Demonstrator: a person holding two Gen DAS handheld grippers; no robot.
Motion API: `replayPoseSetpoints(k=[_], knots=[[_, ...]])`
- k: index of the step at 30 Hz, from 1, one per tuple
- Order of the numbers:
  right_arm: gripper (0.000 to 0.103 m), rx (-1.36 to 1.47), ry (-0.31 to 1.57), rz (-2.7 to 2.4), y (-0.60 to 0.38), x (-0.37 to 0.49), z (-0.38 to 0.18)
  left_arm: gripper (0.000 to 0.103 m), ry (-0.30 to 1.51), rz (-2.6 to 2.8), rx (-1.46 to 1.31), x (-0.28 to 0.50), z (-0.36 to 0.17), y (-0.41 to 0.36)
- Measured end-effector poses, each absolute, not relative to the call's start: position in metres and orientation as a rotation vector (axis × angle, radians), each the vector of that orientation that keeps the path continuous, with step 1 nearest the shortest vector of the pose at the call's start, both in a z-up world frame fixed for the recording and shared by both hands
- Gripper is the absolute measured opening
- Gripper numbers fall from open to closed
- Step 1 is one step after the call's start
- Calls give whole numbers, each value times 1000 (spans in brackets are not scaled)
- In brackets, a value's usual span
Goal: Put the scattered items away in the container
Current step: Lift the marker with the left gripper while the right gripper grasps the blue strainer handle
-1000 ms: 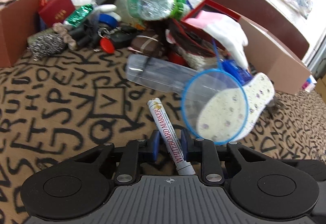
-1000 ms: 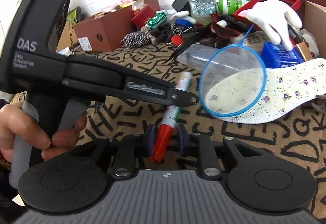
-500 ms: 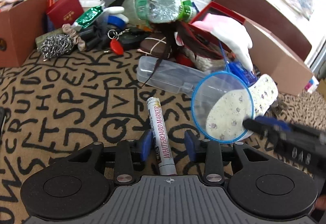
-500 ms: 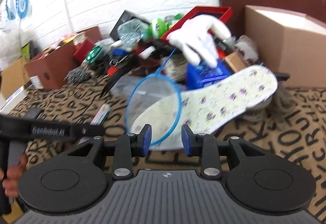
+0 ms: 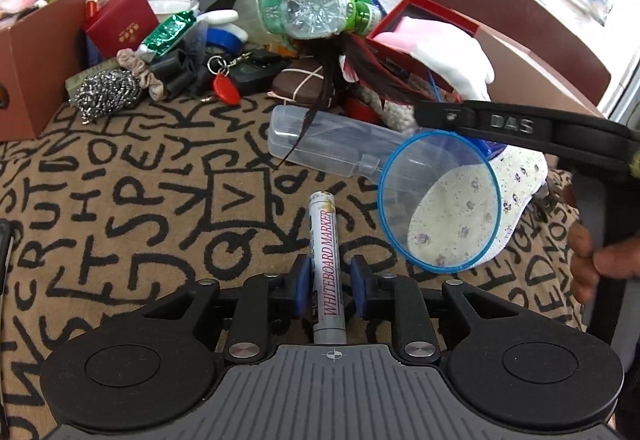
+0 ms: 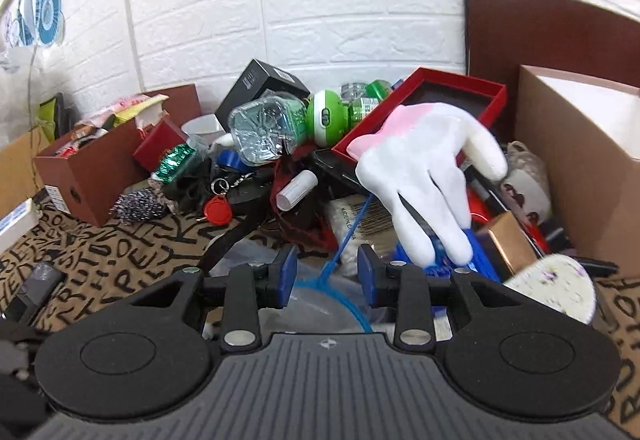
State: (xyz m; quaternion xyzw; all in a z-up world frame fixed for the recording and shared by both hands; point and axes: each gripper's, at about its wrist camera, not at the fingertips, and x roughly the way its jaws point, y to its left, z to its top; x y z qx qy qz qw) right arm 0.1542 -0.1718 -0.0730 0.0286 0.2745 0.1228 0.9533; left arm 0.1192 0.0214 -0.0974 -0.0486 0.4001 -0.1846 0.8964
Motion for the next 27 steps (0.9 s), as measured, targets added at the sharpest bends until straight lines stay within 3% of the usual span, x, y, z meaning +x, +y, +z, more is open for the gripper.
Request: replayPoseSetpoints(k=[1,3,9,18,20,22,24,25,27], knots=[[29,64,573,250,-171,157,-75,13,830,-378,-93,120,-97,22],[19,87,598,278,-172,158,-79,12,838,-381,-94,119,-96,24],[7,120,603,342,-175,125,-73,12,824,-356,-79,106,-88,36],[6,212,602,425,-175,87,-63,14,838,-304,-68,106,-94,48],[6,266,614,445,-179,92,-62,33,830,-307,-66,105,-94,47],[6,340,621,478,-186,95,-62,36,826,-309,-72,104,-95,47],[6,426,625,515,-190,97,-62,30,826,-309,-68,104,-96,47],[6,430,618,516,-191,97,-60,15,825,-307,-64,104,-96,47],[6,389,598,496,-187,94,-56,13,826,-306,-67,105,-95,47]])
